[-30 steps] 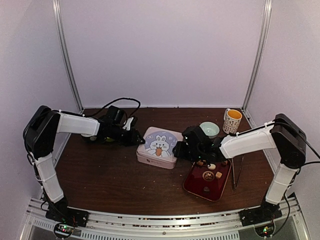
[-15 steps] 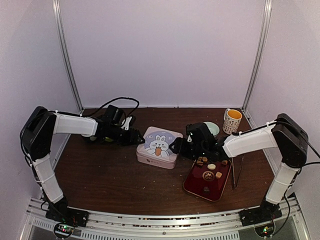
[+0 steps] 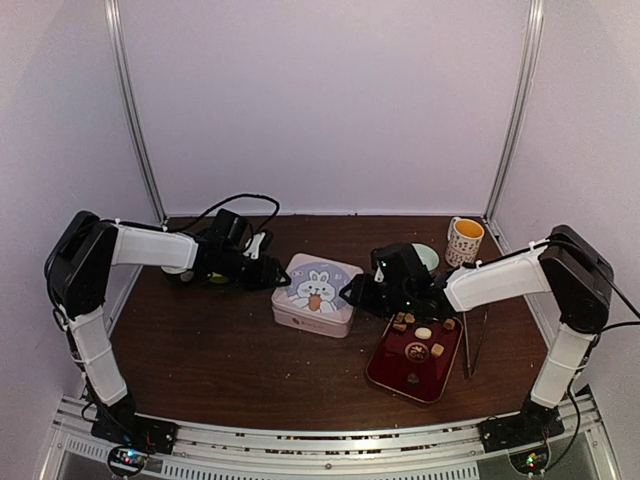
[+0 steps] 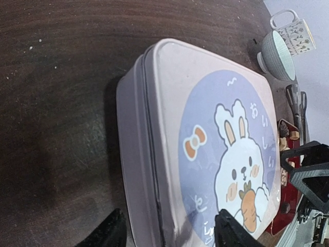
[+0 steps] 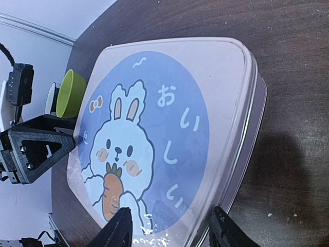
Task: Pack the chocolate
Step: Place the box lid on the packing box, then press the box lid onto the packing box.
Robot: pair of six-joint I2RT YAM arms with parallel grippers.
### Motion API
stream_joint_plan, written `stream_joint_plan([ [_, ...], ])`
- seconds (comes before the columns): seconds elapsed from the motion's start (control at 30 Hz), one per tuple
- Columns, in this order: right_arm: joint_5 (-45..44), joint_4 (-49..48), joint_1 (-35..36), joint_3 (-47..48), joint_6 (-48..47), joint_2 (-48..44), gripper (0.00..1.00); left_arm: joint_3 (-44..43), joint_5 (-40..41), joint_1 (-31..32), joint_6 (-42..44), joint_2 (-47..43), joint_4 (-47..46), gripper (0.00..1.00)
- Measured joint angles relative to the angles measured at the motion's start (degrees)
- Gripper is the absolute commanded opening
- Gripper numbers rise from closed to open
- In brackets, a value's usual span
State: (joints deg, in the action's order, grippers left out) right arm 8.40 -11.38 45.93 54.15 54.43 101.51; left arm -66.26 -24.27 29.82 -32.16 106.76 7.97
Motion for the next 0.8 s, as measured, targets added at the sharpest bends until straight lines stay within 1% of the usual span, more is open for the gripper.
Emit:
stream_joint_plan([
  [0.1,0.55,-0.04,-0.24,0.04,0.04,0.09,0.48,-0.70,-0.24,-0.02,0.02,1.01,0.33,0.54],
  [0.4,1.09,0.02,-0.33,1.14,0.00,1.07,0.47,-2.56,-0.81,-0.50,0.13,3.61,1.64,0.43],
  [0.57,1.31,0.76,-0.35,2.03,-0.11,1.57,0.45,-2.54,-1.36,-0.74,0.09,3.61,1.62,0.40],
  [0.7,1.51,1.44,-0.42,2.86,-0.26,2.12,0.43,-2.54,-1.49,-0.94,0.02,3.61,1.73,0.31],
  [0.8,1.57,1.90,-0.55,3.30,-0.46,2.34,0.43,-2.12,-1.92,-1.22,-0.28,3.56,1.07,0.30],
])
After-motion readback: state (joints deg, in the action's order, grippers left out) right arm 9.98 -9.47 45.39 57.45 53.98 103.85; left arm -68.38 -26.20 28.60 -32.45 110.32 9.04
